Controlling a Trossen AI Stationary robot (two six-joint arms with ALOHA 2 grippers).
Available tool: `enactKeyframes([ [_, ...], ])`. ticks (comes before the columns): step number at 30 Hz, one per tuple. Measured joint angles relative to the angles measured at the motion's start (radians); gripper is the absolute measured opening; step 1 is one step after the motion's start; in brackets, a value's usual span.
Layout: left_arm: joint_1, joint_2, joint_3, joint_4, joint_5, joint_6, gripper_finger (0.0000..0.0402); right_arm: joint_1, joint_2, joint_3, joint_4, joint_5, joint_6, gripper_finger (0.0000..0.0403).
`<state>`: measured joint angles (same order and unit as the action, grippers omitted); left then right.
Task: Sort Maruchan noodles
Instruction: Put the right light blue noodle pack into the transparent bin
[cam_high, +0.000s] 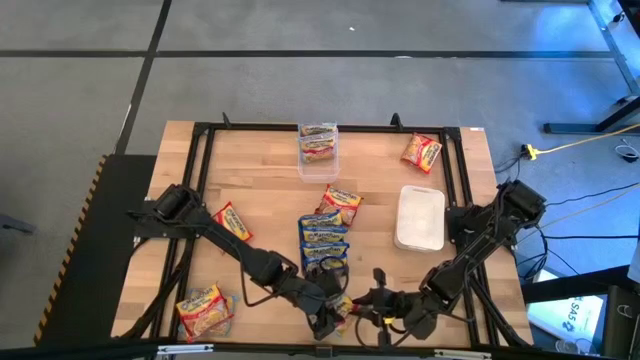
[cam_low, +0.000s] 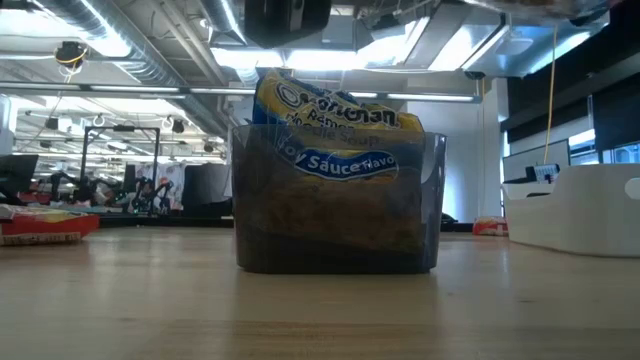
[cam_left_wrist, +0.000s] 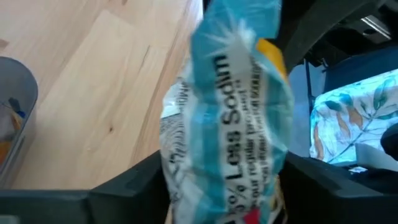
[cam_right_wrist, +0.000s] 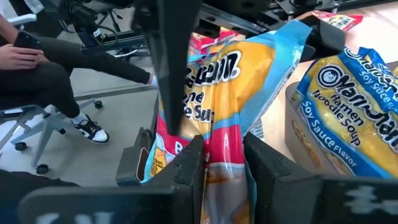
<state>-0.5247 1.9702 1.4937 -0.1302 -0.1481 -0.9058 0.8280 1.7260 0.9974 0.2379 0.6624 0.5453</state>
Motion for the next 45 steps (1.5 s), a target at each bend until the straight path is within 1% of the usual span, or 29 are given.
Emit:
enactKeyframes([
  [3, 0.008, 0.0, 0.0, -0.008, 0.012, 0.016, 0.0184, -0.005, 0.0, 0.0, 0.0, -0.004, 0.005, 0.0072],
  [5, 0.011, 0.0, 0.0, -0.015, 0.016, 0.023, 0.0162, -0.006, 0.0, 0.0, -0.005, -0.016, 0.008, 0.0079],
  [7, 0.011, 0.0, 0.0, -0.014, 0.02, 0.037, 0.0147, -0.006, 0.0, 0.0, -0.004, -0.02, 0.008, 0.0096],
  [9, 0.012, 0.0, 0.0, -0.014, 0.031, 0.054, 0.0138, -0.005, -0.003, 0.0, -0.004, -0.032, 0.005, 0.0122],
  [11, 0.013, -0.003, 0.0, -0.017, 0.046, 0.08, 0.0135, -0.005, -0.037, -0.001, -0.053, -0.09, -0.002, 0.0149],
  [14, 0.02, -0.025, 0.0, -0.036, 0.081, 0.117, 0.0134, -0.001, -0.124, 0.0, -0.174, -0.217, 0.041, 0.0181],
  [15, 0.022, -0.047, -0.001, -0.069, 0.088, 0.128, 0.0134, 0.01, -0.15, 0.0, -0.22, -0.245, 0.057, 0.0189],
  [17, 0.033, -0.083, 0.001, -0.102, 0.095, 0.149, 0.0133, 0.038, -0.195, 0.0, -0.286, -0.26, 0.079, 0.0201],
  [19, 0.045, -0.124, 0.001, -0.2, 0.069, 0.19, 0.0133, 0.075, -0.222, 0.0, -0.348, -0.23, 0.084, 0.0207],
  [20, 0.054, -0.144, 0.0, -0.232, 0.057, 0.216, 0.0133, 0.094, -0.222, 0.0, -0.362, -0.195, 0.081, 0.0208],
  [23, 0.087, -0.215, 0.0, -0.323, 0.017, 0.311, 0.0133, 0.138, -0.211, -0.002, -0.396, -0.039, 0.04, 0.0209],
  [26, 0.138, -0.28, 0.0, -0.388, -0.019, 0.407, 0.0133, 0.139, -0.191, -0.001, -0.446, 0.074, 0.008, 0.0209],
  [29, 0.202, -0.326, 0.0, -0.441, -0.051, 0.503, 0.0133, 0.112, -0.189, -0.002, -0.513, 0.134, -0.019, 0.0209],
  [34, 0.312, -0.379, 0.002, -0.493, -0.054, 0.627, 0.0133, 0.033, -0.191, -0.002, -0.645, 0.135, -0.03, 0.0209],
  [36, 0.357, -0.387, 0.0, -0.54, -0.051, 0.667, 0.0133, 0.0, -0.191, -0.002, -0.703, 0.102, -0.025, 0.0209],
  [38, 0.404, -0.389, 0.0, -0.535, -0.041, 0.708, 0.0133, -0.029, -0.191, -0.002, -0.756, 0.075, -0.014, 0.0209],
  [41, 0.473, -0.389, 0.0, -0.577, -0.04, 0.762, 0.0133, -0.062, -0.191, -0.002, -0.813, 0.07, 0.005, 0.0209],
  [45, 0.575, -0.39, 0.0, -0.597, 0.007, 0.859, 0.0133, -0.095, -0.192, -0.019, -0.833, 0.066, 0.008, 0.0209],
])
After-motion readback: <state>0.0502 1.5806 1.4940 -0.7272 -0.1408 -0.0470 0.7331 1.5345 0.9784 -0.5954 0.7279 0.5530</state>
